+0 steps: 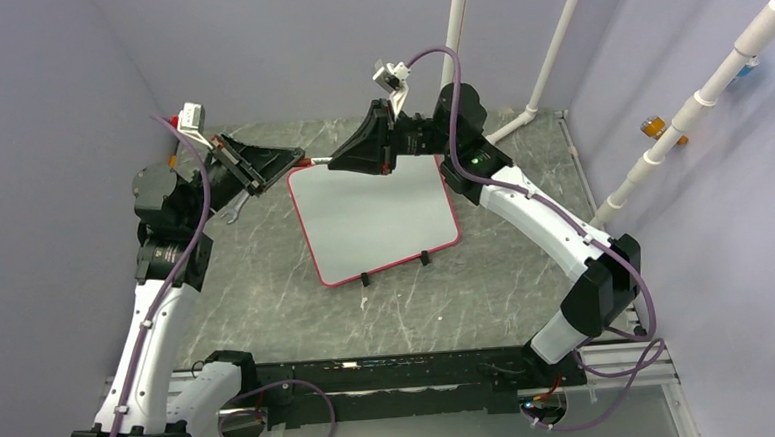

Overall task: Write a sentence on the whiteboard
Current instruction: Open the pen cap from the whiteboard marker, then place the pen cap at the center of the board.

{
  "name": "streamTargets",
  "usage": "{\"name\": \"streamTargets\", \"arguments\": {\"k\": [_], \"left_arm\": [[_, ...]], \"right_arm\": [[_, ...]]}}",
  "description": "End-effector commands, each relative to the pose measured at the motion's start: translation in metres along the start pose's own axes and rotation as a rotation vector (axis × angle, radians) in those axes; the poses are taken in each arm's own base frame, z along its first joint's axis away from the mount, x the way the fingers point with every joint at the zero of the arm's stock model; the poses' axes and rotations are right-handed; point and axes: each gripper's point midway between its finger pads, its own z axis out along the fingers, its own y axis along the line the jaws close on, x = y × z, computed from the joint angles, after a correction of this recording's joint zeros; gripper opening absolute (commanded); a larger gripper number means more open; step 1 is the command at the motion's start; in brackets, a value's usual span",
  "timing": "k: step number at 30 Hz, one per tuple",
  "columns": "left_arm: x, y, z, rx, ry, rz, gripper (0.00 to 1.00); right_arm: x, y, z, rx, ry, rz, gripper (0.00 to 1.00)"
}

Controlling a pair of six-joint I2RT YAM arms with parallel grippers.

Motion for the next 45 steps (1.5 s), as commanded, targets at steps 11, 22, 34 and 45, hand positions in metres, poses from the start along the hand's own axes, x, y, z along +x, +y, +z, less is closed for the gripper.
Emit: {"name": "streamTargets", "arguments": {"k": [11,22,34,45], "left_arm": [[-0.022,0.029,-0.016,-0.076,-0.114,-0.015,0.00],[-0.010,0.124,-0.071,-0.546,-0.117,0.067,0.00],[0.060,0.260,-0.154,-1.013,-0.054,0.042,0.00],[0.096,0.329,-0.214,-1.305,-0.149,-0.062,0.00]], "right_arm": [[-0.012,0.027,-0.044,0.010,-0.047,-0.101,0.00],[0.024,0.015,-0.074,0.210,-0.012,-0.061,0.00],[0.074,-0.003,-0.095,0.380,0.042,0.104,0.00],[0.097,-0.012,-0.103,0.432,0.065,0.151,0.00]]}}
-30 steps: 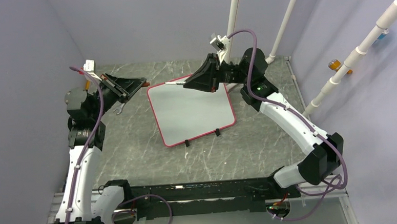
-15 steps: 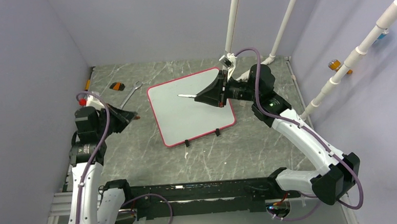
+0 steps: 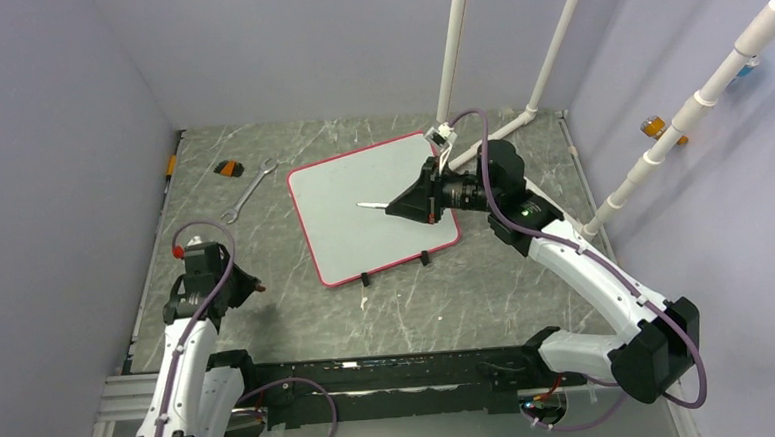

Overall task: Write a sentence on the whiteboard
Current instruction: Place the pen cap at the center of the board.

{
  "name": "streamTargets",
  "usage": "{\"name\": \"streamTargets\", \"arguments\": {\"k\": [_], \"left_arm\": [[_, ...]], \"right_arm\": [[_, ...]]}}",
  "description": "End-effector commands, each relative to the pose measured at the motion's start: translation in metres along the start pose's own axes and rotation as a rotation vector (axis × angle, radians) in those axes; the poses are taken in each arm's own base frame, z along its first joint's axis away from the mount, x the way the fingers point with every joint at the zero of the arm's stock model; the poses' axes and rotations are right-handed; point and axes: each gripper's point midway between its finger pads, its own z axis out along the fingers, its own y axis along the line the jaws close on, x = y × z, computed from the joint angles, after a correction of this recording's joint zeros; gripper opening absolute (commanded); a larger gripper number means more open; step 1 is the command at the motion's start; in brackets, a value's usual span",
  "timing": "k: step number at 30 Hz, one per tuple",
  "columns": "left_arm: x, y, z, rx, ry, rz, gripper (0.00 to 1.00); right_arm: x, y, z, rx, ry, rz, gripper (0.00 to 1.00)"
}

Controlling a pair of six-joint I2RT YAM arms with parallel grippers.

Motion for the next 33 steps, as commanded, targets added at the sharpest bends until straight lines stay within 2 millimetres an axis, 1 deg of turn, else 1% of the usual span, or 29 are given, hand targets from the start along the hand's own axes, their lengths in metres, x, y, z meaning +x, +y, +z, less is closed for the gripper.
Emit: {"name": "streamTargets", "arguments": {"k": [1,8,13,18,22,25,29,31,33], "left_arm": [[-0.010,0.020,0.006,-0.078,-0.100,-0.050,0.00],[0.000,0.044,0.014,-0.150,-0.130,-0.112,0.00],[0.014,0.058,0.022,-0.188,-0.104,-0.152,0.05],[0.025,0.062,0.027,-0.192,-0.076,-0.173,0.13],[0.023,0.059,0.024,-0.179,-0.085,-0.181,0.19],[0.017,0.058,0.018,-0.181,-0.111,-0.187,0.29],[0.012,0.061,0.007,-0.206,-0.136,-0.195,0.49],[0.008,0.060,0.001,-0.202,-0.155,-0.192,0.60],[0.005,0.057,-0.004,-0.186,-0.172,-0.190,0.68]], "right_arm": [[-0.005,0.001,-0.006,0.016,-0.035,-0.027,0.00],[0.010,-0.006,-0.005,0.027,-0.006,-0.008,0.00],[0.019,-0.010,-0.005,0.041,0.012,0.004,0.00],[0.024,-0.013,-0.007,0.054,0.020,0.010,0.00],[0.026,-0.015,-0.008,0.071,0.026,0.010,0.00],[0.026,-0.016,-0.009,0.075,0.025,0.011,0.00],[0.025,-0.014,-0.010,0.076,0.021,0.009,0.00],[0.025,-0.014,-0.010,0.076,0.020,0.008,0.00],[0.025,-0.013,-0.011,0.075,0.018,0.007,0.00]]}}
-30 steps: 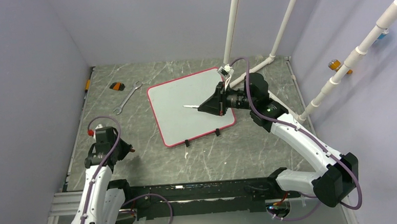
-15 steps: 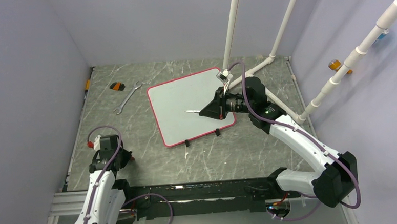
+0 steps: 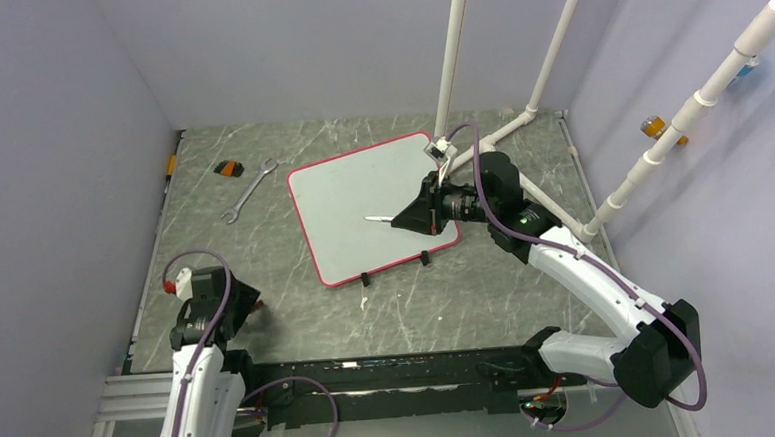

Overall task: Write a sentence on the whiteboard
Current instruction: Place the pen cap at the center of the board, then hold the whiteboard on the whiteboard stand.

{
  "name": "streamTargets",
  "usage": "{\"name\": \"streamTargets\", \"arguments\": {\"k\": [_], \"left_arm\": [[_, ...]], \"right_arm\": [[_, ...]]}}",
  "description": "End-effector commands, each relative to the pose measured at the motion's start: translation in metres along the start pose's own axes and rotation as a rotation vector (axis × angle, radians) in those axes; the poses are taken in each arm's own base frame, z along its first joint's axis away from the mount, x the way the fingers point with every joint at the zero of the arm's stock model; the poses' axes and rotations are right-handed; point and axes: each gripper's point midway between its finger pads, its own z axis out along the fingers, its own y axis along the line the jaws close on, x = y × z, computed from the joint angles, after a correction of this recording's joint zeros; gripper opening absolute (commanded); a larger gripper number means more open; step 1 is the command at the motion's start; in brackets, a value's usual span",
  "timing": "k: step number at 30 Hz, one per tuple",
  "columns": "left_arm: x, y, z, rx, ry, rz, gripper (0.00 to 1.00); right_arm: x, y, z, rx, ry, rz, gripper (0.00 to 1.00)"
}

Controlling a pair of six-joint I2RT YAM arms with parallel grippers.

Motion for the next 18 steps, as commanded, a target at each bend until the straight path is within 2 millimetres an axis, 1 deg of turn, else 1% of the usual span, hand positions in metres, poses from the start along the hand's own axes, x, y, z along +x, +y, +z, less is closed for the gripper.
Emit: {"name": "streamTargets", "arguments": {"k": [1,3,6,9,12,13,15,18], "left_arm": [[-0.021,-0.012,-0.017,0.039,-0.071,-0.015,0.70],[-0.024,-0.021,-0.022,0.079,-0.079,-0.007,0.72],[-0.041,-0.040,-0.036,0.149,-0.124,0.048,0.73],[-0.066,-0.076,-0.060,0.273,-0.189,0.173,0.73],[-0.092,-0.120,-0.087,0.403,-0.244,0.311,0.78],[-0.097,-0.132,-0.092,0.437,-0.252,0.375,0.78],[-0.104,-0.159,-0.101,0.522,-0.241,0.480,0.78],[-0.102,-0.199,-0.110,0.670,-0.176,0.634,0.74]], "right_arm": [[-0.011,0.006,-0.007,-0.002,-0.045,-0.044,0.00],[-0.011,0.007,-0.008,0.001,-0.048,-0.045,0.00],[-0.012,0.006,-0.009,0.016,-0.054,-0.047,0.00],[-0.014,0.003,-0.010,0.038,-0.058,-0.040,0.00],[-0.014,0.000,-0.009,0.050,-0.055,-0.025,0.00],[-0.014,0.000,-0.008,0.054,-0.054,-0.022,0.00],[-0.014,-0.002,-0.009,0.066,-0.058,-0.016,0.00],[-0.014,-0.003,-0.009,0.076,-0.057,-0.010,0.00]]}}
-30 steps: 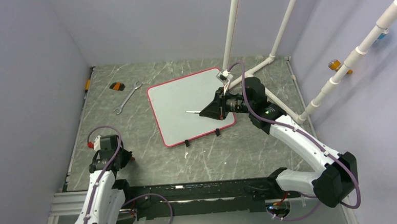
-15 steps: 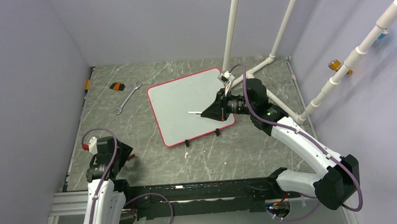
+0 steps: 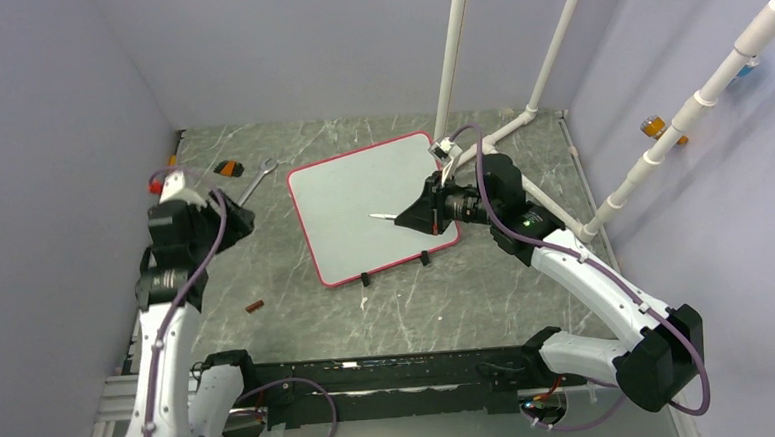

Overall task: Write a sentence on the whiteboard
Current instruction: Hold the whiteboard on the whiteboard stand.

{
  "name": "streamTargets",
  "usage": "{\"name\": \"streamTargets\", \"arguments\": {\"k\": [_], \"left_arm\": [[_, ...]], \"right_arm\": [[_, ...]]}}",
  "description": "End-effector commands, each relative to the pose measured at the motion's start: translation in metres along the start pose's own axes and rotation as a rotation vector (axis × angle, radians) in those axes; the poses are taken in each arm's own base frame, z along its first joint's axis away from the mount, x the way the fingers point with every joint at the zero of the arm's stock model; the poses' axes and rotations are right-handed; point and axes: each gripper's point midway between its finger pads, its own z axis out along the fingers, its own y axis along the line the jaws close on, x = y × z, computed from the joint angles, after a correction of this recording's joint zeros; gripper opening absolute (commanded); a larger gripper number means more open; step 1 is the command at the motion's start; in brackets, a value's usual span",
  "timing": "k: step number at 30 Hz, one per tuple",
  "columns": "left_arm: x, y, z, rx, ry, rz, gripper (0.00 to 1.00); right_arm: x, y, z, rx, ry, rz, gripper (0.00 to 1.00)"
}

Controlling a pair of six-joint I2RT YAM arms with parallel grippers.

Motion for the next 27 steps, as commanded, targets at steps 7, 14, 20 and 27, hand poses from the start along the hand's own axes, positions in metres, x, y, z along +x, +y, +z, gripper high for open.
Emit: {"name": "streamTargets", "arguments": {"k": [7,14,20,27], "left_arm": [[-0.050,-0.120,0.030,0.595,0.087,0.380,0.73],[-0.072,-0.164,0.070,0.818,0.206,0.432,0.70],[-0.054,-0.180,0.105,1.000,0.391,0.414,0.67],[-0.026,-0.200,0.137,1.040,0.513,0.491,0.67]], "right_arm": [[-0.013,0.005,-0.004,0.008,-0.027,-0.010,0.00],[-0.013,0.004,-0.002,0.010,-0.011,-0.019,0.00],[-0.019,0.006,-0.005,0.024,-0.011,-0.035,0.00],[-0.019,0.005,-0.002,0.023,0.007,-0.038,0.00]]}}
